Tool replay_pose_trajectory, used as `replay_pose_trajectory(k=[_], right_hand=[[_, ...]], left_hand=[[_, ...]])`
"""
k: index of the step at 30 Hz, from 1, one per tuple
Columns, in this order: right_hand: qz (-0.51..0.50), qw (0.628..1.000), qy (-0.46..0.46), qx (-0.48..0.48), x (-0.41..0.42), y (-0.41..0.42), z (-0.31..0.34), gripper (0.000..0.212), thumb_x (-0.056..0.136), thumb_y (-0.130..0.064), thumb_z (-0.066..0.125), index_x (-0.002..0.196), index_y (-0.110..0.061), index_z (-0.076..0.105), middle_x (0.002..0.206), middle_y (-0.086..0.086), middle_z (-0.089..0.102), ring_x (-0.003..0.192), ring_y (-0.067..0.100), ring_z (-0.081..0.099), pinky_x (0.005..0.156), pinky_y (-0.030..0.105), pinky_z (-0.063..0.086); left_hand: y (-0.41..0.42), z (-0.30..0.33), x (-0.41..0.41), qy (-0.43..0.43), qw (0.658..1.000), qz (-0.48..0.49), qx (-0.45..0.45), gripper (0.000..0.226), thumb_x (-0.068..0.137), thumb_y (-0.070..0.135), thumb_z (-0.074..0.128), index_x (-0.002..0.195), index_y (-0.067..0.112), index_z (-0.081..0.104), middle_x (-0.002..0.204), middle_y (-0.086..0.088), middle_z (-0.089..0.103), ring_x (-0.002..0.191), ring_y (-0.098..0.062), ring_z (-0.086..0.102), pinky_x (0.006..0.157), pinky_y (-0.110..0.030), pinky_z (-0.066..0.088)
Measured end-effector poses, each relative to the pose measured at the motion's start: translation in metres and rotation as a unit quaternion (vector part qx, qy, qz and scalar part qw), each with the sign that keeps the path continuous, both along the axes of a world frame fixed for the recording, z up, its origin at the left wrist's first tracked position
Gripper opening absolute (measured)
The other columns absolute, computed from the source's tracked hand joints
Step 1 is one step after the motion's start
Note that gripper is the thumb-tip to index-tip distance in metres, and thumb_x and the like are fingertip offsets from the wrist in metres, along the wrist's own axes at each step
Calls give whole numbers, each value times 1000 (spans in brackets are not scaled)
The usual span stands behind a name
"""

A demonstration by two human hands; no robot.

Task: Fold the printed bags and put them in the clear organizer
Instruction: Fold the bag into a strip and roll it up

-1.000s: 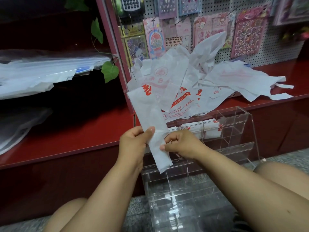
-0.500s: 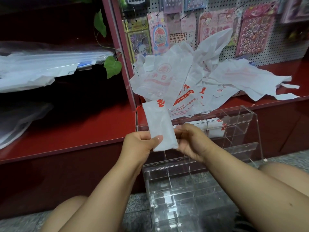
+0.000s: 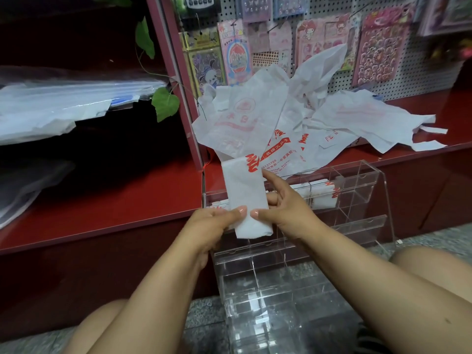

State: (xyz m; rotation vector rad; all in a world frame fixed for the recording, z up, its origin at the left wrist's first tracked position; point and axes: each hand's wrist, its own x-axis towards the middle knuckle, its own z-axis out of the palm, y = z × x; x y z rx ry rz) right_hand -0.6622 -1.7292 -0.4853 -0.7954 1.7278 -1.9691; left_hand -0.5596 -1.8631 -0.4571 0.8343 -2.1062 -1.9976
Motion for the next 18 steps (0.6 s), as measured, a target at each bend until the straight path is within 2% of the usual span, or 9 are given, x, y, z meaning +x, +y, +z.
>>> replay_pose_trajectory(k=[2,3,8,10,13,16,18], right_hand=[[4,999,29,29,3,2,2,84,77,12,68,133,-42,37,94,5,75,88,17,71,75,31,55],[7,998,42,43,4,2,2,87,77,12,69,138,-39,35,94,4,74,86,15,70,74,29,54],[13,997,58,48,6,5,2,89,75,12,69,143,-31,33,96,9,74,86,19,69,81,37,54],[10,996,77,51,5,7,3,87,75,12,70,140,-34,35,91,5,75,84,16,69,79,35,54],[13,992,106,67,3,10,5,88,75,11,70,140,-35,35,74,-9,71,74,6,67,71,24,51],[8,991,107,80,3,10,5,88,75,8,72,143,-33,34,74,-10,71,75,8,67,71,24,52],[-4,989,108,99,3,9,5,85,75,3,74,142,-33,36,76,-9,71,75,8,66,72,27,53]], left_hand=[[2,4,2,-36,994,-23,101,26,70,34,76,66,13,61,45,5,45,31,-4,31,34,-11,19],[3,5,1,-35,989,-21,145,25,69,32,75,61,15,58,42,5,41,29,-2,28,33,-10,15],[5,7,-4,-27,967,11,254,18,76,22,72,76,14,56,46,4,51,29,1,39,27,-8,22],[6,6,-2,-51,955,-7,293,20,70,25,74,76,13,58,49,1,54,29,0,43,26,-8,25],[6,8,-2,-52,941,-22,334,21,65,24,73,72,13,57,46,2,53,27,-1,44,25,-9,27],[6,8,-3,-16,947,12,321,19,69,21,72,74,10,57,48,2,57,30,-1,47,26,-9,30],[7,6,-4,15,963,28,266,15,81,19,70,77,10,58,50,1,60,32,-1,49,27,-9,31]])
